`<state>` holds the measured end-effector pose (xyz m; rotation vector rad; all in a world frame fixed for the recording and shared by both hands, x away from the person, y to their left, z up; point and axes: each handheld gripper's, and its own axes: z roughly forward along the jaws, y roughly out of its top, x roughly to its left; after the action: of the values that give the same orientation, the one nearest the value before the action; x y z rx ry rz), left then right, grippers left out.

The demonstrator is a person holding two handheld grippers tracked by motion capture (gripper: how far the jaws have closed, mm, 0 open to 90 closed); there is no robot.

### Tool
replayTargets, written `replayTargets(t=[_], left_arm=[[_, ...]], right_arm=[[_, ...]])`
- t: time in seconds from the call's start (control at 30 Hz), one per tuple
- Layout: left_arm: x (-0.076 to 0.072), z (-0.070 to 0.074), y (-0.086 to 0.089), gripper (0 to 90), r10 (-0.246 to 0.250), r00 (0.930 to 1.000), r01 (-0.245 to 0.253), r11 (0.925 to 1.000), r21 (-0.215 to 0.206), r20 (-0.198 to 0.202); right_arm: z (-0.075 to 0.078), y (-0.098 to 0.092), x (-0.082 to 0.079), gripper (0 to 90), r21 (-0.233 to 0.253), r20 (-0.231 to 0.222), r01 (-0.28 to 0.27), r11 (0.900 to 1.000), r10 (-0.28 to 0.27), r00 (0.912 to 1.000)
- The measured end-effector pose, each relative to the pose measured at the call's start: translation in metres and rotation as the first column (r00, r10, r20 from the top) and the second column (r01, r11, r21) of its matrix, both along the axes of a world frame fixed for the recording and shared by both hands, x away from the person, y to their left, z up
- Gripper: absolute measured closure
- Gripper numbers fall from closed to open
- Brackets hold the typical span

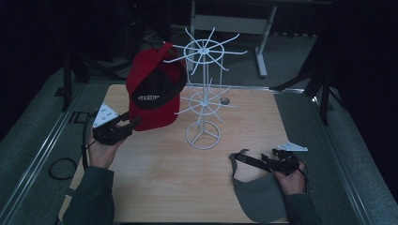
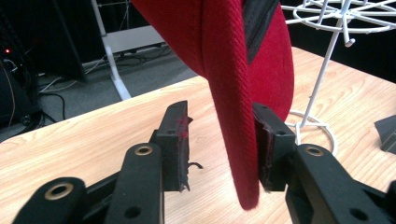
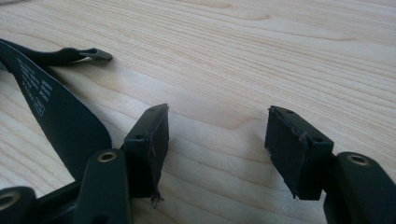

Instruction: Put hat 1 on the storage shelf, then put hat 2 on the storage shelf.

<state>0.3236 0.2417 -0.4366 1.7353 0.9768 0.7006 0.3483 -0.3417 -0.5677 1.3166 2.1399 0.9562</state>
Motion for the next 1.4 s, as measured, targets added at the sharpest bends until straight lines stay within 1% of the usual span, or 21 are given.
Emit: replayTargets(t=[0.17, 0.4, 0.5, 0.57, 0.67, 0.7, 0.73, 0.77, 0.8, 0.83, 0.87, 0.93, 1.07, 1.17, 1.27, 1.3, 1.33, 1.37, 1.4], left_arm=[[-0.004, 0.000, 0.005, 56.7, -0.006, 1.0000, 0.006, 0.9997, -0.022, -0.006], [-0.003, 0.000, 0.008, 54.3, -0.014, 0.9995, 0.014, 0.9999, -0.004, -0.028], [-0.003, -0.002, 0.008, 54.0, -0.016, 0.9993, 0.016, 0.9999, -0.001, -0.035], [-0.003, -0.003, 0.008, 53.8, -0.018, 0.9992, 0.018, 0.9998, -0.001, -0.037], [-0.003, -0.004, 0.009, 53.7, -0.016, 0.9991, 0.016, 0.9999, -0.006, -0.039], [-0.004, -0.006, 0.009, 53.7, -0.017, 0.9989, 0.017, 0.9998, -0.004, -0.043], [-0.004, -0.007, 0.009, 53.8, -0.015, 0.9990, 0.015, 0.9999, -0.002, -0.043], [-0.004, -0.008, 0.009, 53.7, -0.015, 0.9989, 0.014, 0.9999, -0.004, -0.044], [-0.004, -0.008, 0.009, 53.6, -0.015, 0.9989, 0.014, 0.9999, -0.004, -0.044], [-0.004, -0.008, 0.010, 53.6, -0.012, 0.9990, 0.012, 0.9999, -0.009, -0.044], [-0.004, -0.009, 0.011, 53.5, -0.010, 0.9989, 0.009, 0.9999, -0.009, -0.046], [-0.004, -0.010, 0.011, 53.5, -0.010, 0.9989, 0.009, 0.9999, -0.011, -0.046], [-0.005, -0.012, 0.012, 53.1, -0.007, 0.9987, 0.006, 0.9997, -0.024, -0.050], [-0.005, -0.015, 0.012, 52.9, -0.008, 0.9985, 0.007, 0.9996, -0.028, -0.053], [-0.006, -0.016, 0.013, 52.9, -0.006, 0.9983, 0.005, 0.9996, -0.026, -0.057], [-0.006, -0.016, 0.013, 52.9, -0.006, 0.9983, 0.005, 0.9996, -0.026, -0.057], [-0.006, -0.016, 0.013, 52.9, -0.007, 0.9983, 0.005, 0.9996, -0.027, -0.057], [-0.006, -0.016, 0.013, 52.9, -0.007, 0.9983, 0.006, 0.9996, -0.027, -0.058], [-0.006, -0.016, 0.013, 52.9, -0.007, 0.9983, 0.006, 0.9996, -0.028, -0.058]], right_arm=[[0.000, 0.000, 0.000, 39.2, 0.004, -0.005, -0.001, 1.000, 0.001, 1.0000], [0.000, 0.000, 0.001, 37.3, 0.008, -0.008, -0.010, 1.000, 0.010, 0.9999], [0.000, 0.000, 0.002, 36.8, 0.007, -0.008, -0.032, 0.999, 0.032, 0.9995], [0.000, 0.000, 0.003, 34.6, 0.006, -0.011, -0.043, 0.999, 0.043, 0.9990], [0.000, 0.001, 0.004, 34.5, 0.007, -0.012, -0.053, 0.999, 0.053, 0.9985], [0.000, 0.001, 0.005, 35.0, 0.007, -0.013, -0.056, 0.998, 0.056, 0.9984], [0.003, 0.001, 0.006, 40.0, 0.001, -0.038, -0.040, 0.999, 0.040, 0.9985], [0.005, 0.001, 0.007, 42.7, 0.012, -0.050, -0.041, 0.999, 0.041, 0.9979], [0.005, 0.001, 0.007, 42.7, 0.012, -0.050, -0.041, 0.999, 0.041, 0.9979], [0.006, 0.001, 0.008, 44.0, 0.020, -0.062, -0.047, 0.999, 0.049, 0.9969], [0.007, 0.003, 0.009, 45.0, 0.017, -0.074, -0.066, 0.998, 0.067, 0.9950], [0.010, 0.005, 0.009, 45.4, 0.008, -0.082, -0.088, 0.996, 0.089, 0.9927], [0.019, 0.011, 0.011, 46.4, -0.002, -0.088, -0.136, 0.991, 0.135, 0.9869], [0.028, 0.016, 0.013, 47.1, -0.026, -0.087, -0.173, 0.985, 0.170, 0.9816], [0.036, 0.021, 0.015, 49.7, -0.043, -0.084, -0.215, 0.976, 0.211, 0.9739], [0.036, 0.021, 0.015, 49.7, -0.043, -0.084, -0.215, 0.976, 0.211, 0.9739], [0.038, 0.023, 0.016, 50.2, -0.043, -0.086, -0.229, 0.973, 0.224, 0.9707], [0.043, 0.027, 0.018, 50.7, -0.047, -0.087, -0.256, 0.966, 0.251, 0.9641], [0.045, 0.029, 0.019, 51.3, -0.054, -0.087, -0.269, 0.962, 0.264, 0.9606]])
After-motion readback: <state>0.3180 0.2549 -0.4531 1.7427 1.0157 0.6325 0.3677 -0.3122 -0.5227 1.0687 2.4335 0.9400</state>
